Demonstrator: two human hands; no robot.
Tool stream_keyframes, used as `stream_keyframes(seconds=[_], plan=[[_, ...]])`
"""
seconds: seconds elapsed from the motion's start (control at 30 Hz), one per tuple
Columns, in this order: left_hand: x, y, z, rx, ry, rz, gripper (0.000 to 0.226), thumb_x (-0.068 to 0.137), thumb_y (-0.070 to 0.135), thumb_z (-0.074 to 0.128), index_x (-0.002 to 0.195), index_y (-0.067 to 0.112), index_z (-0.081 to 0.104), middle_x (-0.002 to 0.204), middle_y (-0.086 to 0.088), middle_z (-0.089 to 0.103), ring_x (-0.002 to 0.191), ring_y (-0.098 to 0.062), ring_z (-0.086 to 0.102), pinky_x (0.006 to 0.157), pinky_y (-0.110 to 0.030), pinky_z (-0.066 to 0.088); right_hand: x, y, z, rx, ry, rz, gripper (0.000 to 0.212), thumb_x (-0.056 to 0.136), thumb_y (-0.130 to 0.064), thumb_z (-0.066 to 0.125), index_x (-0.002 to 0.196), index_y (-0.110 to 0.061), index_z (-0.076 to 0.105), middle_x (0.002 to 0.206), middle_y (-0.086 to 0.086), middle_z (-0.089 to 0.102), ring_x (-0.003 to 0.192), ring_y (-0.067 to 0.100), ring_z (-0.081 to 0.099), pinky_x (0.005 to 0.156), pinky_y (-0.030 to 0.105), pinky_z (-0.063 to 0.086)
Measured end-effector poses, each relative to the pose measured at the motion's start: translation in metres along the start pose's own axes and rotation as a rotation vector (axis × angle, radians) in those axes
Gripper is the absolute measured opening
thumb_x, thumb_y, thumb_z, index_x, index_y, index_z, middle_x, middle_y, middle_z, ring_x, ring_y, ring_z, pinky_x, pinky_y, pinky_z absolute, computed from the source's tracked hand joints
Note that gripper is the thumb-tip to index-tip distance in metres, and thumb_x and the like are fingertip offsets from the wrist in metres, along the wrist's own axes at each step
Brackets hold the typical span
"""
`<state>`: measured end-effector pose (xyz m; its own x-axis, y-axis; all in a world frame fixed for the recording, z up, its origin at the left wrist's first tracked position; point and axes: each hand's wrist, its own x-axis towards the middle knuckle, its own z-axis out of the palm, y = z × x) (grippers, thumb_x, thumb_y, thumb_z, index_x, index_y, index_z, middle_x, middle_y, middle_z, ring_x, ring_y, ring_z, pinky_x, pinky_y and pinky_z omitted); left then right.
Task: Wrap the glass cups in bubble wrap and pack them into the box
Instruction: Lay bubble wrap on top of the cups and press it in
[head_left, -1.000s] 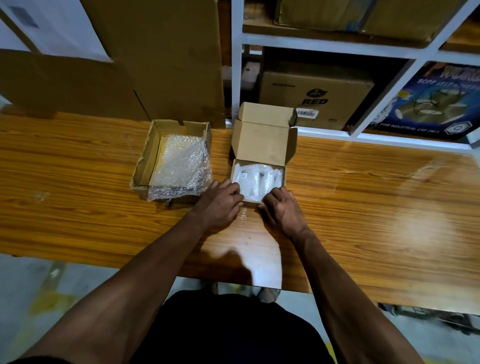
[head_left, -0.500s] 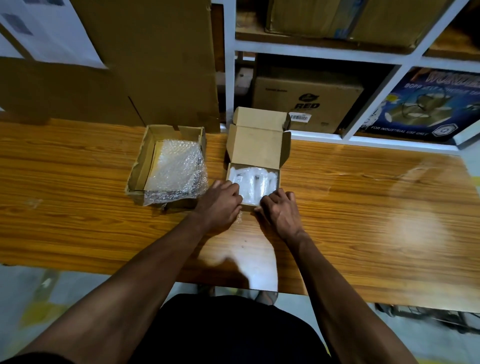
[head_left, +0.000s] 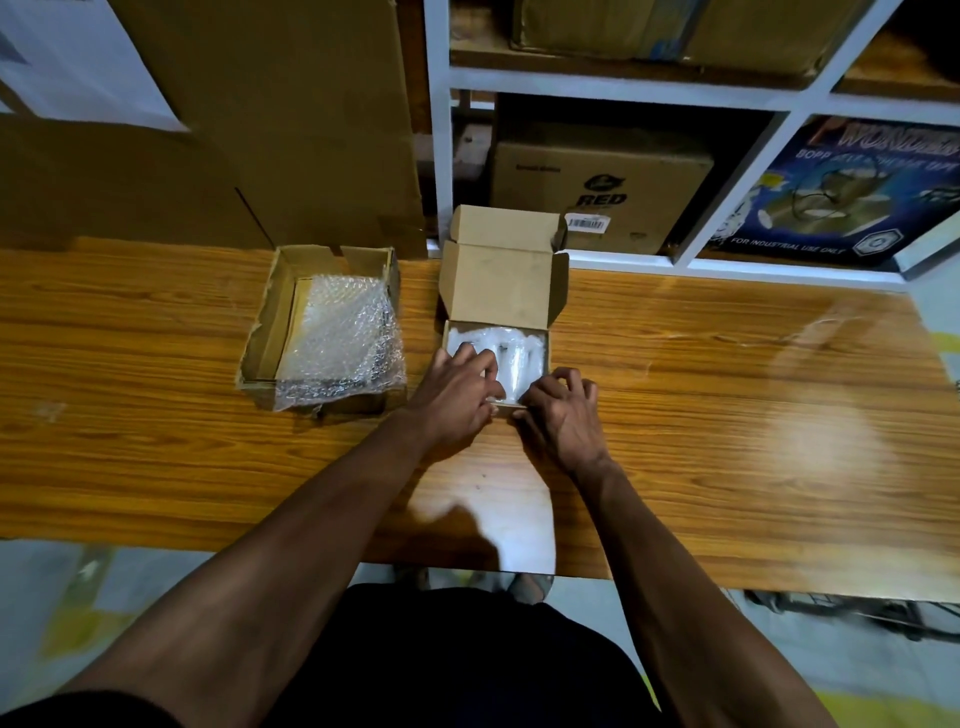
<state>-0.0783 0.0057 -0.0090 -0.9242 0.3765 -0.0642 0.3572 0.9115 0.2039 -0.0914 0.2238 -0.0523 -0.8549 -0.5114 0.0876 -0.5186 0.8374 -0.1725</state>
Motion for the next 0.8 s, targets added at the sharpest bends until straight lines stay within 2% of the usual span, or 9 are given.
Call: stream_keyframes(seconds=[0.17, 0.3, 0.4, 0.5, 0.63, 0.7, 0.8], plan=[[0.001, 0.000, -0.001, 0.017, -0.043, 0.013, 0.027, 0.101, 0.040, 0.059, 0.123, 0.035, 0.073, 0.123, 0.007, 0.055, 0.122, -0.021, 0.041, 0.096, -0.046, 0.031, 0.003, 0.002, -0.002, -0.069, -0.055, 0.028, 0.027, 0.099, -0.051, 0.056, 0.100, -0.027, 0.068, 0.109, -0.003, 0.072, 0.120, 0.027, 0.046, 0.088, 0.046, 0.033], [0.003, 0.004, -0.004, 0.072, -0.048, 0.031, 0.027, 0.100, 0.036, 0.060, 0.124, 0.032, 0.071, 0.125, 0.007, 0.060, 0.124, -0.021, 0.043, 0.098, -0.046, 0.032, 0.011, 0.006, -0.007, -0.128, -0.135, 0.017, 0.038, 0.098, -0.059, 0.048, 0.100, -0.028, 0.069, 0.109, -0.003, 0.073, 0.124, 0.027, 0.045, 0.091, 0.047, 0.031], [0.003, 0.006, -0.003, 0.120, -0.031, 0.041, 0.027, 0.100, 0.037, 0.059, 0.124, 0.030, 0.068, 0.126, 0.005, 0.060, 0.126, -0.021, 0.044, 0.101, -0.047, 0.033, 0.016, 0.002, -0.015, -0.048, -0.094, 0.077, 0.044, 0.100, -0.063, 0.038, 0.106, -0.029, 0.064, 0.105, 0.002, 0.074, 0.122, 0.025, 0.046, 0.092, 0.047, 0.029], [0.001, 0.007, -0.003, 0.127, -0.031, 0.027, 0.025, 0.102, 0.036, 0.056, 0.124, 0.029, 0.066, 0.128, 0.003, 0.059, 0.127, -0.022, 0.044, 0.102, -0.047, 0.033, 0.022, -0.003, -0.024, 0.005, -0.042, 0.130, 0.037, 0.105, -0.050, 0.037, 0.129, -0.032, 0.059, 0.124, 0.004, 0.068, 0.120, 0.027, 0.045, 0.090, 0.047, 0.031], [0.000, 0.006, -0.003, 0.120, -0.034, 0.038, 0.026, 0.101, 0.032, 0.059, 0.126, 0.031, 0.066, 0.128, 0.004, 0.059, 0.127, -0.023, 0.044, 0.100, -0.047, 0.032, 0.035, -0.008, -0.027, -0.110, -0.178, 0.108, 0.050, 0.103, -0.044, 0.053, 0.151, -0.032, 0.047, 0.158, 0.004, 0.043, 0.132, 0.035, 0.039, 0.095, 0.050, 0.036], [0.000, 0.003, -0.003, 0.120, -0.035, 0.046, 0.026, 0.100, 0.031, 0.060, 0.125, 0.031, 0.066, 0.128, 0.004, 0.059, 0.126, -0.023, 0.044, 0.100, -0.048, 0.033, 0.038, -0.009, -0.025, -0.157, -0.249, 0.114, 0.058, 0.104, -0.048, 0.051, 0.158, -0.033, 0.037, 0.165, -0.001, 0.035, 0.139, 0.035, 0.033, 0.100, 0.051, 0.034], [0.000, 0.002, -0.002, 0.106, -0.042, 0.062, 0.023, 0.100, 0.031, 0.061, 0.122, 0.031, 0.066, 0.127, 0.004, 0.059, 0.125, -0.022, 0.044, 0.100, -0.048, 0.033, 0.038, -0.008, -0.028, -0.187, -0.262, 0.123, 0.063, 0.104, -0.053, 0.050, 0.161, -0.036, 0.031, 0.168, -0.006, 0.030, 0.143, 0.035, 0.030, 0.102, 0.050, 0.033]])
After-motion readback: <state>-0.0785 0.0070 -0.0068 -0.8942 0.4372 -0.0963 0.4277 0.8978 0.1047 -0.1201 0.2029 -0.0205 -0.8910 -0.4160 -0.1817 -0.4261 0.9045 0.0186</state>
